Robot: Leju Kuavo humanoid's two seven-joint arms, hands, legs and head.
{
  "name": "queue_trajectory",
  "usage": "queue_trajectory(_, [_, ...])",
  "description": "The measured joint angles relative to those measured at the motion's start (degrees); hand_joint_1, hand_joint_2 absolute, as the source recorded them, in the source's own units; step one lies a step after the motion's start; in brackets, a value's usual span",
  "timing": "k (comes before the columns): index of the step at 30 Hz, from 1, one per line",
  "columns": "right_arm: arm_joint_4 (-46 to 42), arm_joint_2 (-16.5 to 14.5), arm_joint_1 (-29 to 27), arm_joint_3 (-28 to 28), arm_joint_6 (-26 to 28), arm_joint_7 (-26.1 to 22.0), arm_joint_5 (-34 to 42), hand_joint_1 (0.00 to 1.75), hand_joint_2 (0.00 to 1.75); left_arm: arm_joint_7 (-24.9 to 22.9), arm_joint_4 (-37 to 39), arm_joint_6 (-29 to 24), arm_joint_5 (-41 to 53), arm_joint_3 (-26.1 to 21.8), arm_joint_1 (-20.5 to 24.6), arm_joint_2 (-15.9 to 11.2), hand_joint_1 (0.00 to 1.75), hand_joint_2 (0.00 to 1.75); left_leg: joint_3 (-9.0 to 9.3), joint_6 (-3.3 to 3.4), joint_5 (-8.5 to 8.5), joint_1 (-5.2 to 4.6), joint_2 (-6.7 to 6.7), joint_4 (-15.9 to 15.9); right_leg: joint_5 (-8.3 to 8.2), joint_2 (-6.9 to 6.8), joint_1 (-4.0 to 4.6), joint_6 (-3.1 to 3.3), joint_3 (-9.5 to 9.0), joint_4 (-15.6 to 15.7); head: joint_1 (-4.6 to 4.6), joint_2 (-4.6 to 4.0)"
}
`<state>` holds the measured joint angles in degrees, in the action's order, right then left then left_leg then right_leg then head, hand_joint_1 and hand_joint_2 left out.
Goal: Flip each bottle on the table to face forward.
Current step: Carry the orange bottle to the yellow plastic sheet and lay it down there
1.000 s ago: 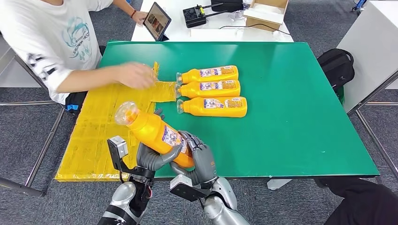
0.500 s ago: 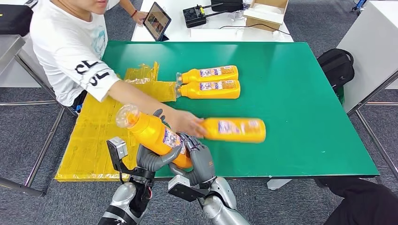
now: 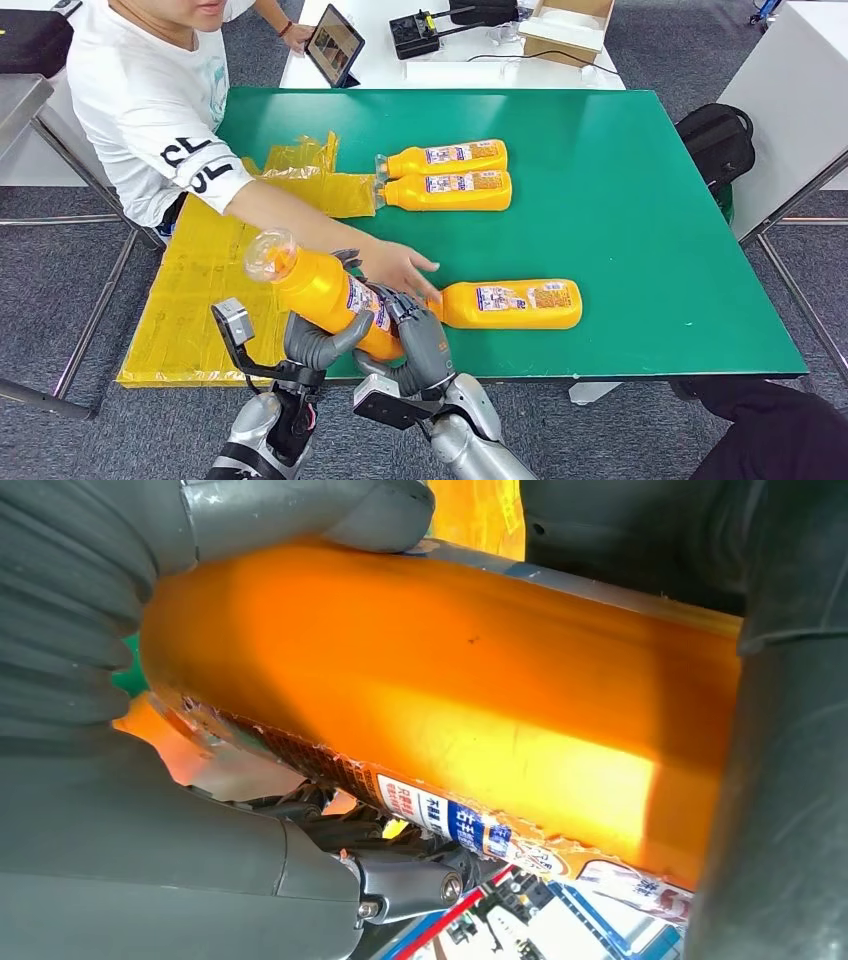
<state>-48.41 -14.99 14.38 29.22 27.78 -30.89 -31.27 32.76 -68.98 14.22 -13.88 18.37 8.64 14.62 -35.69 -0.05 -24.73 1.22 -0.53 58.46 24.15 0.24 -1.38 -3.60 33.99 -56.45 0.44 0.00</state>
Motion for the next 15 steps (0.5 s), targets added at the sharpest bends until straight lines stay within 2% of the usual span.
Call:
queue_trajectory(3, [0.01, 0.00, 0.02, 0.19, 0.00, 0.21, -0.27, 1.75, 1.75, -0.09, -0.01, 0.68, -0.39, -0.41, -0.06, 0.00, 1.75, 1.75, 0.00, 0.00, 0.00, 0.00, 0.01, 0.00, 0.00, 0.00, 0.00, 0.00, 0.00, 0.00, 0.00, 0.00])
queue_trajectory(4, [0.00, 0.00, 0.03, 0.23, 0.00, 0.28, -0.39, 1.66, 1.75, -0.14, -0.01, 0.85, -0.48, -0.56, -0.07, 0.00, 1.75, 1.75, 0.00, 0.00, 0.00, 0.00, 0.01, 0.00, 0.00, 0.01, 0.00, 0.00, 0.00, 0.00, 0.00, 0.00])
queue_trajectory(7, [-0.01, 0.00, 0.04, 0.34, 0.02, 0.39, -0.88, 0.39, 1.75, -0.23, -0.05, 1.22, -0.60, -0.92, -0.10, 0.01, 1.75, 1.75, 0.00, 0.00, 0.00, 0.00, 0.01, 0.00, 0.00, 0.01, 0.00, 0.00, 0.00, 0.00, 0.01, 0.00])
queue_trajectory(8, [-0.01, 0.00, 0.03, 0.40, 0.04, 0.42, -1.08, 0.04, 1.75, -0.27, -0.13, 1.29, -0.61, -0.98, -0.10, 0.01, 1.75, 1.75, 0.00, 0.00, 0.00, 0.00, 0.01, 0.00, 0.00, 0.01, 0.00, 0.00, 0.00, 0.00, 0.02, 0.00])
queue_trajectory(12, [0.03, -0.06, -0.04, 0.73, 0.52, 0.77, -1.84, 0.00, 0.00, -0.52, -0.72, 1.44, -0.53, -1.00, -0.08, 0.03, 1.75, 1.75, 0.00, 0.00, 0.00, 0.00, 0.01, 0.00, 0.00, 0.01, 0.00, 0.00, 0.00, 0.00, 0.01, 0.00])
queue_trajectory(15, [0.03, -0.31, -0.05, 0.70, 1.49, 0.90, -1.61, 0.00, 0.00, -0.67, -1.27, 1.28, -0.14, -0.97, -0.12, 0.12, 1.75, 1.75, 0.01, 0.00, 0.00, 0.00, 0.03, 0.00, 0.00, 0.03, 0.00, 0.00, 0.01, 0.00, 0.01, 0.00])
